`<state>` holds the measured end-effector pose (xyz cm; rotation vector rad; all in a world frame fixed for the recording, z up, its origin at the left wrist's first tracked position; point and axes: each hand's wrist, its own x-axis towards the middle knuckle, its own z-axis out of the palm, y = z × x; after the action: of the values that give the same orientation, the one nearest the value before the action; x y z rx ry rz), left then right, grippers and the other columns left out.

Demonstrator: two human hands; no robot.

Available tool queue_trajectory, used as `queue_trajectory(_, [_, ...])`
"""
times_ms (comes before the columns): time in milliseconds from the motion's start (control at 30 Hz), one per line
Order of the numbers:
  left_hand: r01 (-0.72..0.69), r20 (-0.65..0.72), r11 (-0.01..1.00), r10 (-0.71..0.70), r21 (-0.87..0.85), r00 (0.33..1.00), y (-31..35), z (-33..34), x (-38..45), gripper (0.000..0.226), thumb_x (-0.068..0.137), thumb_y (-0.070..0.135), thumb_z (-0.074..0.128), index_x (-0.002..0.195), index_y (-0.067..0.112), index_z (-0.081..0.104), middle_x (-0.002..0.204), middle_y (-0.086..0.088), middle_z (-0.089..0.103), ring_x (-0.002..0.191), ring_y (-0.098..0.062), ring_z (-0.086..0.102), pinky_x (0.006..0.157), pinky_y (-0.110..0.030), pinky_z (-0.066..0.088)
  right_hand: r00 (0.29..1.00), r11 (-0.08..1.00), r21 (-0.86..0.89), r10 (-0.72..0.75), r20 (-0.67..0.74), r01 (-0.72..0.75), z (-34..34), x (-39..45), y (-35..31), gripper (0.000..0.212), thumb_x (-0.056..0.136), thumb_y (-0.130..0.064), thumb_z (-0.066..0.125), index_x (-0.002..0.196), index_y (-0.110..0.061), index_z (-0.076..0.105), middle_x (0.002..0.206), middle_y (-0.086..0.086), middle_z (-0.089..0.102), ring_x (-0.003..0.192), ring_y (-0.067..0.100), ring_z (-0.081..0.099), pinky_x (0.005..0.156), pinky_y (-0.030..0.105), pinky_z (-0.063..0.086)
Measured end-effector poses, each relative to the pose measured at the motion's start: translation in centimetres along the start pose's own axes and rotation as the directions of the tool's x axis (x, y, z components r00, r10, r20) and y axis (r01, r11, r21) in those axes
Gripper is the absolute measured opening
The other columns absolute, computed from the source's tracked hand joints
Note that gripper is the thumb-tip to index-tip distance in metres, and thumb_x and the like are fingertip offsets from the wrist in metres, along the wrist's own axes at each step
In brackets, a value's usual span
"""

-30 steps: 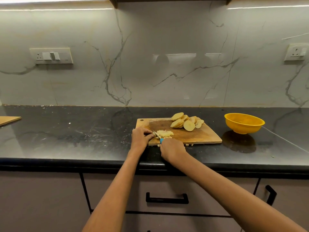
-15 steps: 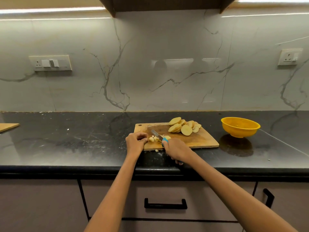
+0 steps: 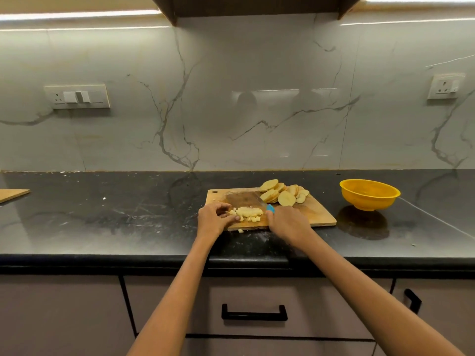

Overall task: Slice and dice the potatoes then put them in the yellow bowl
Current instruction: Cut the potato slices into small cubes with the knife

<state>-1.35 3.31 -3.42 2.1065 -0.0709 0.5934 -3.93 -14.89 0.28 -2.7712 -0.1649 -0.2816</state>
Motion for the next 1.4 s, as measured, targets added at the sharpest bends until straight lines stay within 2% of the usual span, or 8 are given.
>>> queue_trajectory(200, [-0.007,0.042,0.999,0.005,0.049,0.999,0.6,1.1,-0.3,0.058,0.064,0.023,0.085,0.115,0.004,0.064,0.112,-0.011,0.066,0.097,-0.018,0.063,0.087,-0.027,0.052,0.995,0.983,-0.173,0.072,0.066,-0.06,0.2,-2.1,-0.2,0.033,0.101,-0.027,0.038,0.114,-0.005,0.06,0.116,0.01,0.062,0.107,0.026,0.059,0.079,0.032,0.043])
queue_trajectory(300, [-0.038,0.023,0.995,0.036,0.097,0.999,1.4,2.0,-0.7,0.027,0.066,0.022,0.084,0.074,0.029,0.059,0.08,-0.003,0.06,0.078,-0.016,0.056,0.079,-0.038,0.051,0.993,0.984,-0.172,0.057,0.106,-0.038,0.8,-1.8,-2.0,0.029,0.099,-0.021,0.043,0.116,-0.003,0.059,0.119,0.011,0.062,0.109,0.027,0.058,0.082,0.032,0.045])
queue_trajectory(500, [-0.074,-0.001,0.98,0.075,0.187,0.997,1.7,2.9,1.7,0.055,0.071,0.017,0.078,0.046,0.021,0.029,0.046,0.008,0.031,0.048,-0.005,0.021,0.05,-0.026,0.019,0.988,0.999,-0.047,0.001,0.154,0.007,1.0,1.6,-4.3,0.026,0.099,-0.023,0.044,0.107,-0.007,0.062,0.11,0.008,0.065,0.101,0.023,0.061,0.072,0.029,0.042])
queue_trajectory(633, [-0.055,0.016,0.979,0.053,0.194,0.998,0.8,2.2,3.6,0.019,0.071,0.02,0.079,0.081,0.005,0.071,0.069,0.002,0.06,0.064,-0.011,0.048,0.064,-0.027,0.036,0.989,1.0,-0.005,-0.002,0.146,0.003,0.5,3.2,-3.7,0.029,0.099,-0.023,0.04,0.111,-0.005,0.06,0.111,0.011,0.064,0.102,0.025,0.06,0.081,0.033,0.045])
queue_trajectory(767, [-0.024,-0.031,0.994,0.027,0.105,0.999,0.3,0.9,4.8,0.036,0.08,0.012,0.072,0.115,0.004,0.065,0.115,-0.012,0.066,0.109,-0.023,0.061,0.095,-0.028,0.043,0.993,0.997,0.006,0.07,0.095,-0.071,1.0,2.7,-1.9,0.029,0.099,-0.022,0.038,0.107,-0.004,0.06,0.11,0.01,0.064,0.1,0.025,0.061,0.077,0.031,0.044])
queue_trajectory(1067, [0.056,0.084,0.988,-0.068,0.141,0.994,-0.1,-0.9,3.1,0.05,0.07,0.011,0.08,0.115,-0.001,0.063,0.11,-0.015,0.067,0.1,-0.02,0.063,0.09,-0.024,0.046,0.99,0.997,-0.057,0.062,0.124,-0.055,1.5,1.2,-4.1,0.026,0.095,-0.018,0.047,0.114,-0.005,0.059,0.116,0.01,0.062,0.107,0.025,0.059,0.078,0.03,0.043])
queue_trajectory(1333, [0.024,0.028,0.988,-0.028,0.151,0.999,0.4,-0.4,1.7,0.028,0.067,0.024,0.083,0.09,0.014,0.07,0.08,-0.001,0.064,0.085,-0.018,0.06,0.085,-0.035,0.049,0.995,0.995,0.082,0.045,0.091,-0.053,0.3,2.5,-1.7,0.031,0.1,-0.026,0.038,0.099,-0.005,0.06,0.082,0.004,0.059,0.083,0.02,0.061,0.075,0.031,0.049])
queue_trajectory(1400, [0.03,0.066,0.982,-0.043,0.187,0.997,0.7,0.7,1.5,0.062,0.062,0.04,0.083,0.114,0.012,0.064,0.1,-0.007,0.067,0.101,-0.023,0.059,0.093,-0.037,0.047,0.993,0.985,0.164,0.03,0.116,-0.049,-0.1,2.4,-0.9,0.038,0.102,-0.03,0.032,0.099,-0.004,0.059,0.073,0.003,0.057,0.068,0.017,0.06,0.062,0.026,0.048])
